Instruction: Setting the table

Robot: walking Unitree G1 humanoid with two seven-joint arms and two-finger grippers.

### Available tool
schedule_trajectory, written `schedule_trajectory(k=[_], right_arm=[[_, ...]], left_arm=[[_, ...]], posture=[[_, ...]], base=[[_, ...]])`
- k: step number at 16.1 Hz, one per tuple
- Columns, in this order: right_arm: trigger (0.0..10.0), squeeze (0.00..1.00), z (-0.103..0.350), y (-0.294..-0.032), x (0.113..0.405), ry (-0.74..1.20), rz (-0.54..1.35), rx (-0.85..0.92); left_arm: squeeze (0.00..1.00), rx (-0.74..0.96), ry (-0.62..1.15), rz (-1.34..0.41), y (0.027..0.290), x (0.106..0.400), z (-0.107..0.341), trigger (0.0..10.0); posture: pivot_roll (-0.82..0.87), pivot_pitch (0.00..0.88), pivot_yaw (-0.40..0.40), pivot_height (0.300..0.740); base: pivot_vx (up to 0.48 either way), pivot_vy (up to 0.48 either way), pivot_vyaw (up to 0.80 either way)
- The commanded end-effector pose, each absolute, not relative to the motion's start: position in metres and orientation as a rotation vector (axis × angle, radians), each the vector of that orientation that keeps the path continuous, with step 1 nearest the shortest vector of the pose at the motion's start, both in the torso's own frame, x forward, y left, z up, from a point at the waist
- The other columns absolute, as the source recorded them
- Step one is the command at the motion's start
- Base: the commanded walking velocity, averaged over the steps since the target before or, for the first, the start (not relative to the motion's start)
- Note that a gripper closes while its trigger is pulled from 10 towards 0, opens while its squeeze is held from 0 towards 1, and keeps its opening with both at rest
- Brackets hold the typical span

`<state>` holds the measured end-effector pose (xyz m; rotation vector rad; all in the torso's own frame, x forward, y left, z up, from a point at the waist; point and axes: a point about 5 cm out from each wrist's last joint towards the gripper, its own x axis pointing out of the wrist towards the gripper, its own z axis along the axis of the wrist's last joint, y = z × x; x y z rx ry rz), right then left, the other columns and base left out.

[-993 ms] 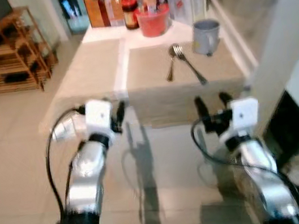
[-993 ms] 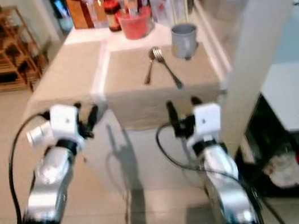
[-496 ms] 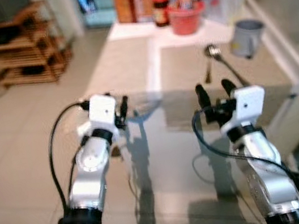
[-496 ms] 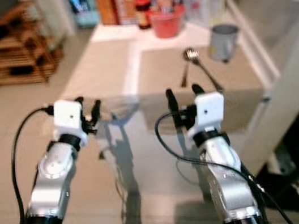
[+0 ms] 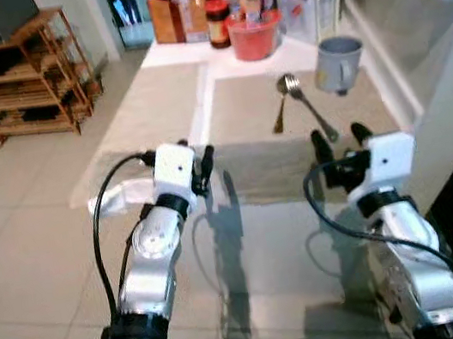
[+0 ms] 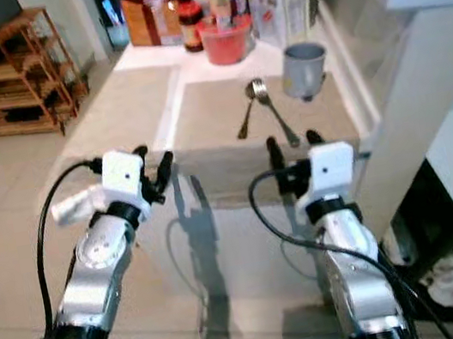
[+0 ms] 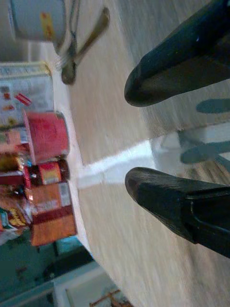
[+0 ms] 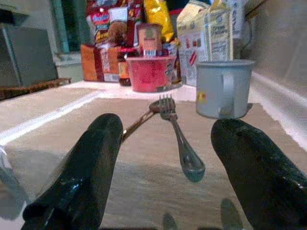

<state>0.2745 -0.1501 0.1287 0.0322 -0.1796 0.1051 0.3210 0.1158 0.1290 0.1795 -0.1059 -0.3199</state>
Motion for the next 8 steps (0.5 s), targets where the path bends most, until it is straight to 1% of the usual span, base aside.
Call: schedule_trajectory(k=[1,3,8], right_arm=[[10.0,0.0,0.1287,-0.1447,0.2747,-0.174,0.118,0.042],[10.0,0.0,0.1277,-0.1447,0.2745,-0.171,0.119,0.042],[10.0,0.0,0.1284,-0.1442,0.2763,-0.172,0.13,0.036]], left_arm=[[0.0,0.189,-0.099,-0.3,0.1237,0.3228,0.1299,10.0],[0.0,0.193,-0.105,-0.298,0.1239,0.3229,0.1303,10.0],[0.0,0.196,-0.133,-0.258,0.1278,0.3243,0.1348,10.0]], posture=[[-0.04,0.0,0.044,0.74],[-0.03,0.0,0.043,0.74],[-0.03,0.0,0.038,0.74]], base=[[0.266,-0.398,0.0],[0.277,-0.388,0.0],[0.0,0.0,0.0]])
